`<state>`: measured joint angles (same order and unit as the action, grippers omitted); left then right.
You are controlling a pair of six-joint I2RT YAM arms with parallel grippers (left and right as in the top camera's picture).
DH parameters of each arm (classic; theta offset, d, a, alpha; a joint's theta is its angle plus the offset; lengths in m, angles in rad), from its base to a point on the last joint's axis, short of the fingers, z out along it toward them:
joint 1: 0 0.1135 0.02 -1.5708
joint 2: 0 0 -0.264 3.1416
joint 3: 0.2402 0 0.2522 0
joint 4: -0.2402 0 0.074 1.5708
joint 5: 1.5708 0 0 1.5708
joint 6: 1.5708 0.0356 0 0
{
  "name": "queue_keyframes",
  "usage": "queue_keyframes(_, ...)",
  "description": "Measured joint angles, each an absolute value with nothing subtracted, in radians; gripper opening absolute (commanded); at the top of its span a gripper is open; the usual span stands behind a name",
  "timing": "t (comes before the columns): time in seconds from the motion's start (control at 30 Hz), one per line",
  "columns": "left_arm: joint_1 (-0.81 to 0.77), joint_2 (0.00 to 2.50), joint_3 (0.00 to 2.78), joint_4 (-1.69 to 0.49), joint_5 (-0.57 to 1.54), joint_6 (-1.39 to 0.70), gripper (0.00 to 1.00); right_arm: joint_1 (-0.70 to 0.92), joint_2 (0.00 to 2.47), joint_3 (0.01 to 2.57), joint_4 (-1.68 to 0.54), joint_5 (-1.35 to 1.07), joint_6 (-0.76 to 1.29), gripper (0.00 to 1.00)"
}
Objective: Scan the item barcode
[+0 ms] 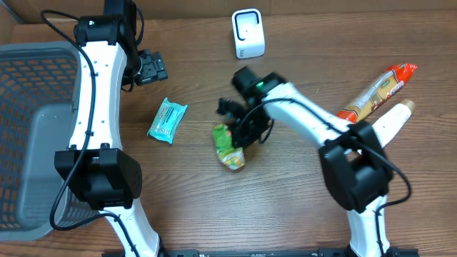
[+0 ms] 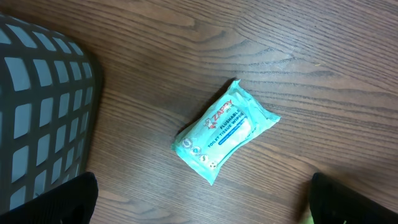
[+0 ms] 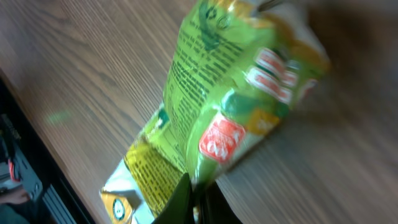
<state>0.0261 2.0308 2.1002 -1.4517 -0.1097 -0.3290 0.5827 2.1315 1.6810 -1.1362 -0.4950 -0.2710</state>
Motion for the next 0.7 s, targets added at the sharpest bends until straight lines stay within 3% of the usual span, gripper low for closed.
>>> queue_keyframes(0.13,0.026,2.031,2.1,-1.452,-0.11,-0.329,0.99,0.517,2.096,1.702,-1.129,-0.417,-0.282,0.04)
queue_keyframes(0.33,0.026,2.031,2.1,-1.452,-0.11,-0.329,1.0,0.507,2.086,1.707,-1.117,0.022,-0.113,0.04)
queue_keyframes(0.47,0.026,2.031,2.1,-1.452,-0.11,-0.329,0.99,0.55,2.086,1.707,-1.116,0.141,-0.067,0.04)
queue_keyframes(0.53,0.026,2.031,2.1,-1.452,-0.11,-0.329,0.99,0.598,2.086,1.707,-1.109,0.175,-0.051,0.13)
queue_keyframes(0.7,0.026,2.031,2.1,-1.452,-0.11,-0.329,0.99,0.759,2.099,1.707,-1.099,0.199,-0.033,0.55)
